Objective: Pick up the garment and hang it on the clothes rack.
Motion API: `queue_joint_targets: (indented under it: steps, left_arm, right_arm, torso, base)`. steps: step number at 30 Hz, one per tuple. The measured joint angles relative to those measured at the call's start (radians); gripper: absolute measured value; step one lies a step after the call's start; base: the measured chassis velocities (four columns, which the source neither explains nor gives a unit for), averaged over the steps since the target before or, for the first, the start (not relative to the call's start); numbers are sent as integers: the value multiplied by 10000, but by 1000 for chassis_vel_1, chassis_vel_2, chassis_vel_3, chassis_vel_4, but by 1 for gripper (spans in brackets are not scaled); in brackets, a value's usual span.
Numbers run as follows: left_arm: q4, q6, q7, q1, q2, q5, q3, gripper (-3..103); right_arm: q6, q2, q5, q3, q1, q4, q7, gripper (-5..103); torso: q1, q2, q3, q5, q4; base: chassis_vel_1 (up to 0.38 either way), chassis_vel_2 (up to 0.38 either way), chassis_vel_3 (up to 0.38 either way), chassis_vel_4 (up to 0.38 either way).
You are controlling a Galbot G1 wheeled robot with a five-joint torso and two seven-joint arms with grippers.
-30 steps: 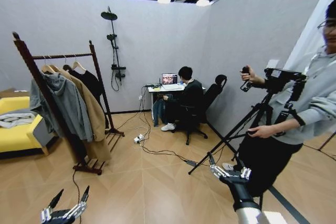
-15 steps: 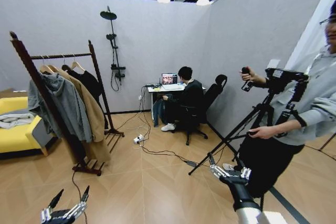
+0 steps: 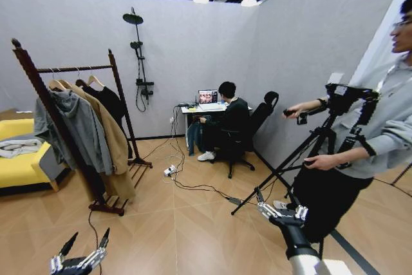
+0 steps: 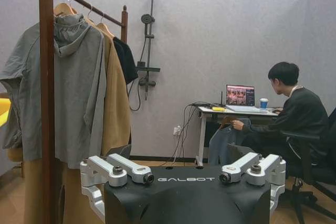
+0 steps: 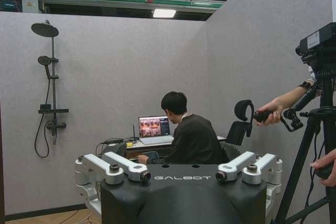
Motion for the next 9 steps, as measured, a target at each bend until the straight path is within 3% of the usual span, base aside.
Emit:
queue_joint_targets:
  steps: [9]
  left_arm:
    - [0, 0, 0, 0, 0, 0, 0, 100]
  right_arm:
    - [0, 0, 0, 0, 0, 0, 0, 100]
  torso:
    - [0, 0, 0, 0, 0]
  base:
    - [0, 0, 0, 0]
